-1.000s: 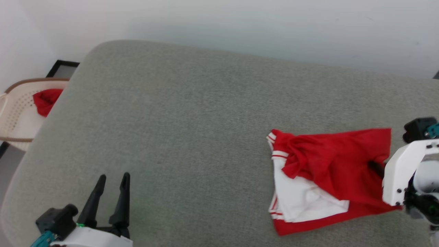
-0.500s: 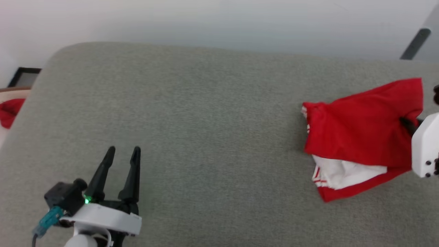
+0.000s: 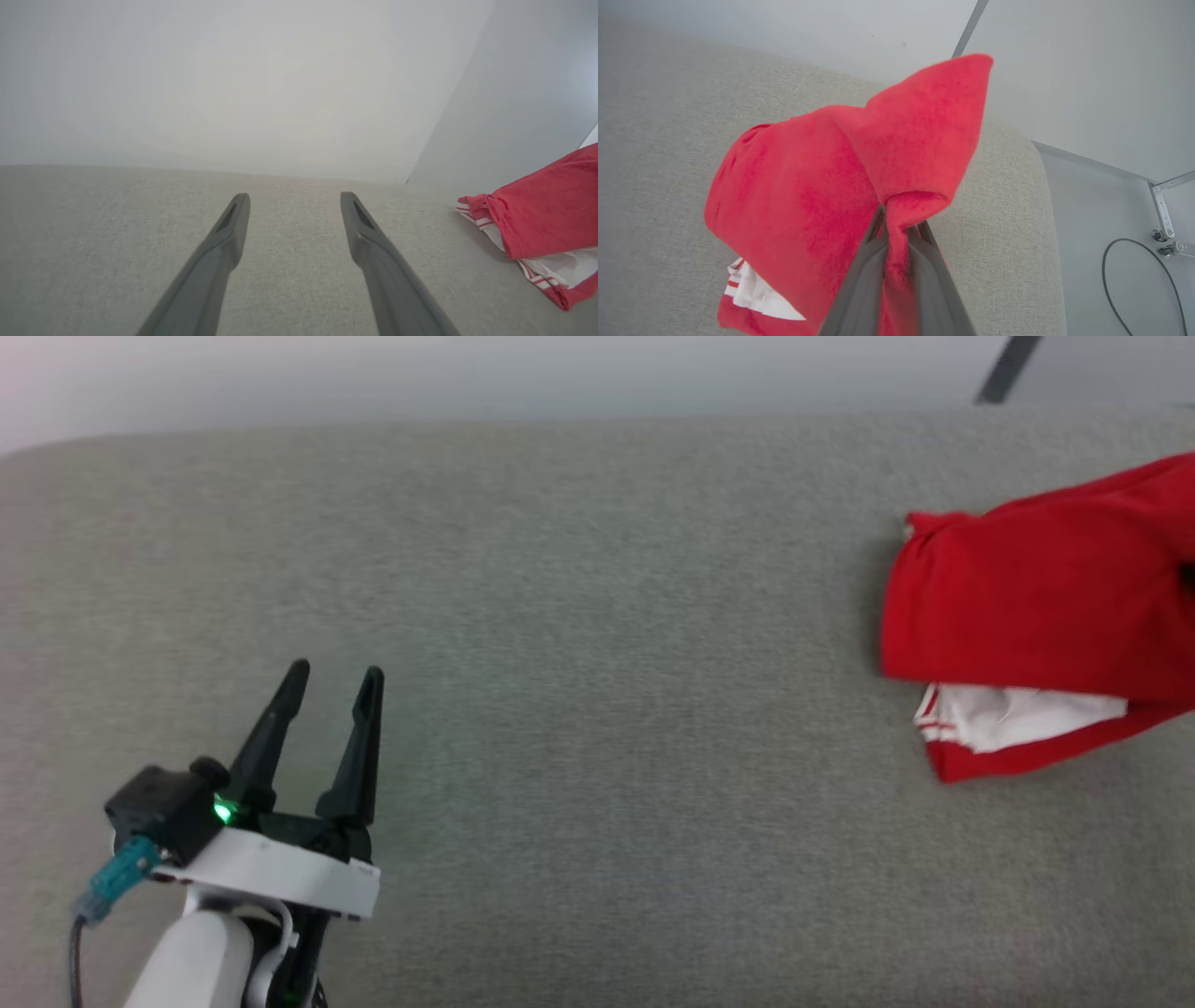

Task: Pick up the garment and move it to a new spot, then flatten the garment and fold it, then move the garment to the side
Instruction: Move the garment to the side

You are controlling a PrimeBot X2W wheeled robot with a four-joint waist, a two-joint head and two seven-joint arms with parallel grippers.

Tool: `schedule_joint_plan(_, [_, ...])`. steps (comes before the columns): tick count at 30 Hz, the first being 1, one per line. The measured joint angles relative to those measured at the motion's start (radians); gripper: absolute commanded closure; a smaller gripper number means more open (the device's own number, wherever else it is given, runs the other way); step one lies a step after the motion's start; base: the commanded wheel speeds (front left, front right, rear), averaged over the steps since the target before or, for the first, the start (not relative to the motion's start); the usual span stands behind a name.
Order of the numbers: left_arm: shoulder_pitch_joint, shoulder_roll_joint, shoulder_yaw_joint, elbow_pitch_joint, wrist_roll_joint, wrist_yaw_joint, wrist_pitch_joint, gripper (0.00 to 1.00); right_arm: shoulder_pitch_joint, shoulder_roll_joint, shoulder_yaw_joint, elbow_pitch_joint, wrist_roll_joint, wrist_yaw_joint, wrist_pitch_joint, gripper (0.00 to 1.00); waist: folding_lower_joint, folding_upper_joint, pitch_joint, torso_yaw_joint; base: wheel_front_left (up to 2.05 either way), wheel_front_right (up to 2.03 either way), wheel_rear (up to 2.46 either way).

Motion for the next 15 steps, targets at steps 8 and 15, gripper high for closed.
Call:
schedule_joint_plan(8, [-0.068,0.037,-0.034,-0.003,0.004,0.0,0.0,0.0,-0.074,-0.066,0.0,0.106,-0.011,0.0,-0.113,1.0,0.0001,0.0,0.072,-0.076,0.0,0.0,0.0])
schedule_joint_plan(15, [-0.13,0.067,-0.071,0.001,0.004,0.0,0.0,0.0,-0.144,-0.122,0.043,0.237,-0.034,0.0,-0.244,1.0,0.0,0.0,0.143,-0.126,0.0,0.0,0.0])
